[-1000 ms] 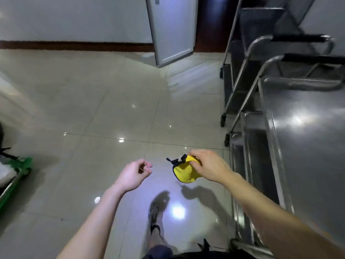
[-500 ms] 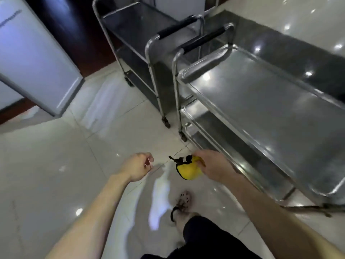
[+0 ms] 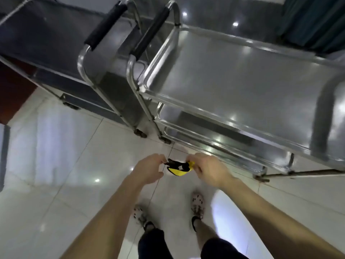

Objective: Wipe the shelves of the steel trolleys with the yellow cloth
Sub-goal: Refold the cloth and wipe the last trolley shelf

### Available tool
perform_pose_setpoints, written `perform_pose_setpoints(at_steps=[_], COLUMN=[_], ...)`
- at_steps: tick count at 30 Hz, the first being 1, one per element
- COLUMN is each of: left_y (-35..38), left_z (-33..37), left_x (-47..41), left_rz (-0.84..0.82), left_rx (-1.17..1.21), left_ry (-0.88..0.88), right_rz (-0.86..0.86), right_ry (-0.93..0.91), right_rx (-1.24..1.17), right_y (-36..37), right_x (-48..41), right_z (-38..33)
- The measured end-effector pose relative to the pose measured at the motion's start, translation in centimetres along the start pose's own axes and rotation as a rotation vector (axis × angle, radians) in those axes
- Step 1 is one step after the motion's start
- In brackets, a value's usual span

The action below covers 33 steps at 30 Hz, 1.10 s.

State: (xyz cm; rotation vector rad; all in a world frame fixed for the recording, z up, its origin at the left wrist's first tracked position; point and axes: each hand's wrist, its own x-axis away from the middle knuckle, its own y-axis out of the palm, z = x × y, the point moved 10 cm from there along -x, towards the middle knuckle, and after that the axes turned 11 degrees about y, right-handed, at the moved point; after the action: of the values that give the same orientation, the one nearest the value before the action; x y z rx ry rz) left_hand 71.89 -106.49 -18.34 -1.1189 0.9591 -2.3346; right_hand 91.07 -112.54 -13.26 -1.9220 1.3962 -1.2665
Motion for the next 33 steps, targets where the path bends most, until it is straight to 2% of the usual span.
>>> perform_pose_setpoints(at_steps=[5, 8, 12, 14, 20, 25, 29, 33], left_y=[0.6, 1.5, 1.5, 1.3, 3.0, 9.1, 15.4, 16.9], left_z=[-2.4, -4.6, -8.8, -11.4, -18.3, -23.3, -25.7, -25.6], left_x=[-4.7, -6.5, -8.3, -9.2, -15.8, -24.9, -32.2, -39.2], left_rz=[-0.090, -0.153, -0.127, -0.084, 0.089, 0.279, 0.335, 0.474], left_rx=[-0.133, -0.121, -0.120, -0.106, 0.094, 0.332, 0.328, 0.339], left_ry=[0.170, 0.296, 0.403, 0.378, 0.234, 0.143, 0.195, 0.392], right_rz=[0.034, 0.073, 0.139, 0.180, 0.269, 0.430, 0.529, 0.737], right_ry=[0.117, 0.222, 0.337, 0.430, 0.719, 0.847, 0.791, 0.657], right_rx=[-0.018, -0.072, -0.239, -0.334, -0.426, -0.600, -0.653, -0.577], right_y=[1.9, 3.1, 5.2, 6.9, 15.0, 24.4, 31.3, 32.9], right_x=[-2.6, -3.6, -5.5, -6.6, -12.6, -18.6, -23.8, -28.2], right_z=[-2.6, -4.3, -5.0, -4.0, 4.0, 12.9, 18.9, 23.8])
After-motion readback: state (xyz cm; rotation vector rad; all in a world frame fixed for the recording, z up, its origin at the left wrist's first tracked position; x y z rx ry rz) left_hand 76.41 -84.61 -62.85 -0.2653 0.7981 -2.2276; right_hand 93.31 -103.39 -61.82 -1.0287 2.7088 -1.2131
